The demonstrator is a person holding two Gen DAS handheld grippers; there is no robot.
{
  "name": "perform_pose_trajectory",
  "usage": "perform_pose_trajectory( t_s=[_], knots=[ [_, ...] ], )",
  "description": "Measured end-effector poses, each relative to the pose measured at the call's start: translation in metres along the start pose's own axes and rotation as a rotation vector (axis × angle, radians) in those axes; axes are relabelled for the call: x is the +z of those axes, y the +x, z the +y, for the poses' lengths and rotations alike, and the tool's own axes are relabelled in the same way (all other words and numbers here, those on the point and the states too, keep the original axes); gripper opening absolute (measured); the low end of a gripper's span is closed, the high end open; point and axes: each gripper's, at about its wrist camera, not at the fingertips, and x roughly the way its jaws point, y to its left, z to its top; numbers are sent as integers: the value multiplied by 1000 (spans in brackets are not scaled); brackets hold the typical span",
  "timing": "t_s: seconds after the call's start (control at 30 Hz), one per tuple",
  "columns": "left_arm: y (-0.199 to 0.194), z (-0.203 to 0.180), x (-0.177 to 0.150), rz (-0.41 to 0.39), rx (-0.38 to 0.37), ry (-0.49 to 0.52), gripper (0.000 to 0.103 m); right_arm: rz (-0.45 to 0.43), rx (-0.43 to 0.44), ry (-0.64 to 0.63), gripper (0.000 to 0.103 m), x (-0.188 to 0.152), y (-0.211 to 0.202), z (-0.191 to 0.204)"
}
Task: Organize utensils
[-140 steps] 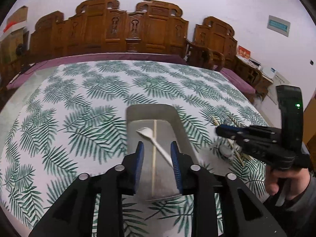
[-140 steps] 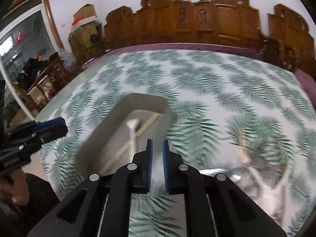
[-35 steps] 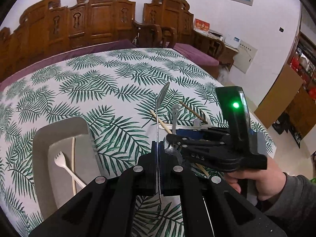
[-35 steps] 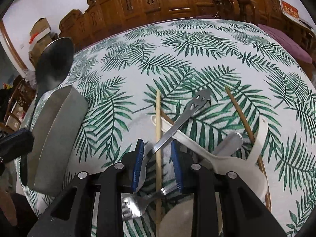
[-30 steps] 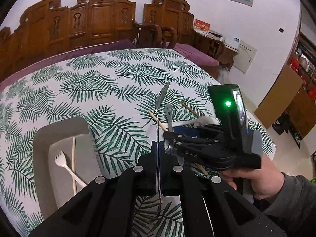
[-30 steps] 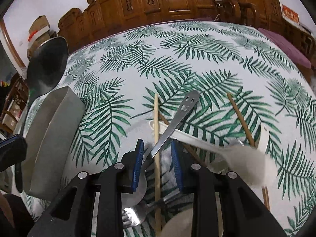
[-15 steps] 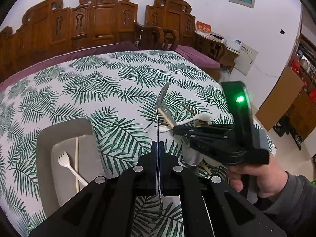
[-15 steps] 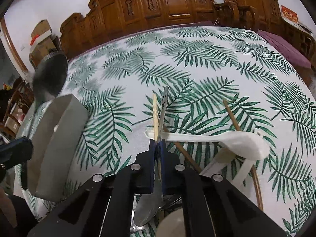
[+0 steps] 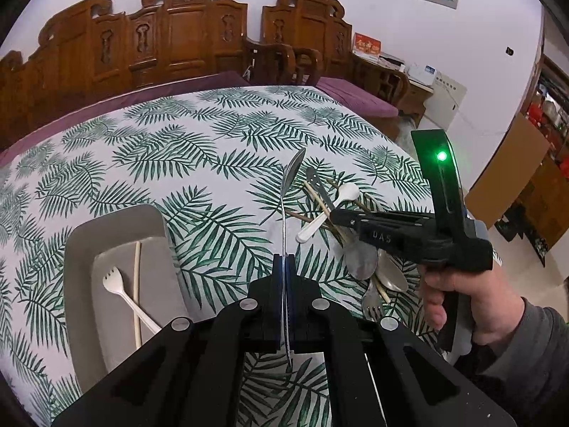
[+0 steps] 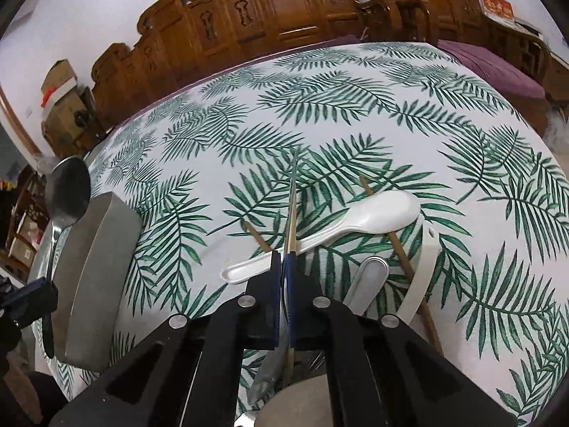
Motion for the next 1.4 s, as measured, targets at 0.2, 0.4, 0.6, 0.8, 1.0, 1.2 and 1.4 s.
perform_pose_trajectory(
  t_s=[0.2,0.4,0.6,0.8,1.0,1.2,1.4],
  knots=[
    [1,0,0,1,5,4,1,-50,28,-11,2,5,-12,4],
    [-5,3,0,-9,14,2,1,-72,72,-31,2,8,-26,14],
    [-22,15,-4,-24,50,-21,1,-74,100,-75,2,4,-32,33],
    [-36,37,-15,-26,91,-73,1,-61,117,-118,2,-4,-33,47],
    [-41,62,-25,-15,134,-132,1,-54,133,-159,2,-10,-33,60],
    [-21,87,-39,54,188,-188,1,-45,134,-176,2,-14,-31,64],
    [-6,104,-41,94,224,-236,1,-42,143,-180,2,-14,-30,66]
  ],
)
